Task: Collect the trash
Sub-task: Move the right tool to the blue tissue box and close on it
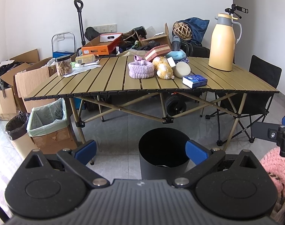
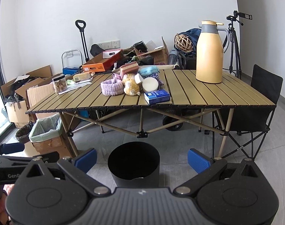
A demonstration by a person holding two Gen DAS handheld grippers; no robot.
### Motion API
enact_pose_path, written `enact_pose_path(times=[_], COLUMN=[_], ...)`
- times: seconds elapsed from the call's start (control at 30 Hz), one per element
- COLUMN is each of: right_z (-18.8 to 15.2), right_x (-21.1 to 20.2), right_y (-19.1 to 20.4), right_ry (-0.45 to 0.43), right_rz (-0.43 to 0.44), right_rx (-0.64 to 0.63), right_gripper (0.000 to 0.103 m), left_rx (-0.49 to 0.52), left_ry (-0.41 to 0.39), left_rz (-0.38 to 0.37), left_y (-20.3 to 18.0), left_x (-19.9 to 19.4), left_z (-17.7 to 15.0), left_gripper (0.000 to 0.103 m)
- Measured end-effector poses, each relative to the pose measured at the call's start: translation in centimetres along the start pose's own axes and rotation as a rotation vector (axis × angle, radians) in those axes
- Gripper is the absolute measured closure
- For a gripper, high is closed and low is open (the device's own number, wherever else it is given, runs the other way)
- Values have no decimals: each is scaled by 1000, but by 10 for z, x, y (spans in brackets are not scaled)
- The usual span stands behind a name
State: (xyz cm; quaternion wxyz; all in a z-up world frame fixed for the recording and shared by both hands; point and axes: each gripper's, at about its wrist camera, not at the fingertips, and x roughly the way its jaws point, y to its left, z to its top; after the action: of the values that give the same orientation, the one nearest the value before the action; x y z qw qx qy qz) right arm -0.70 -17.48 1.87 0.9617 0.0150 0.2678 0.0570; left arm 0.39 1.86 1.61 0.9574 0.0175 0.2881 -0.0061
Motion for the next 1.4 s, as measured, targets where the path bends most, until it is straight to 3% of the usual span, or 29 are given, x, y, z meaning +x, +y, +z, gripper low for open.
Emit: enact_pose_path(times=[0.5, 0.87, 1.4], right_z=[32, 68, 106], right_x=[61, 123, 224], right_y=[-2, -10, -30], right_ry=[-21, -72, -159], right_rz=[18, 60, -15], right_rx=[-26, -26, -69], right_gripper=[0, 0, 1], left_rx=[38, 25, -66], left_ry=[-37, -85, -134], left_rz=[-14, 33, 53], left_y=[-10, -10, -6], left_x=[68, 120, 192], left_z=[35, 71, 119], left_gripper=[0, 0, 0])
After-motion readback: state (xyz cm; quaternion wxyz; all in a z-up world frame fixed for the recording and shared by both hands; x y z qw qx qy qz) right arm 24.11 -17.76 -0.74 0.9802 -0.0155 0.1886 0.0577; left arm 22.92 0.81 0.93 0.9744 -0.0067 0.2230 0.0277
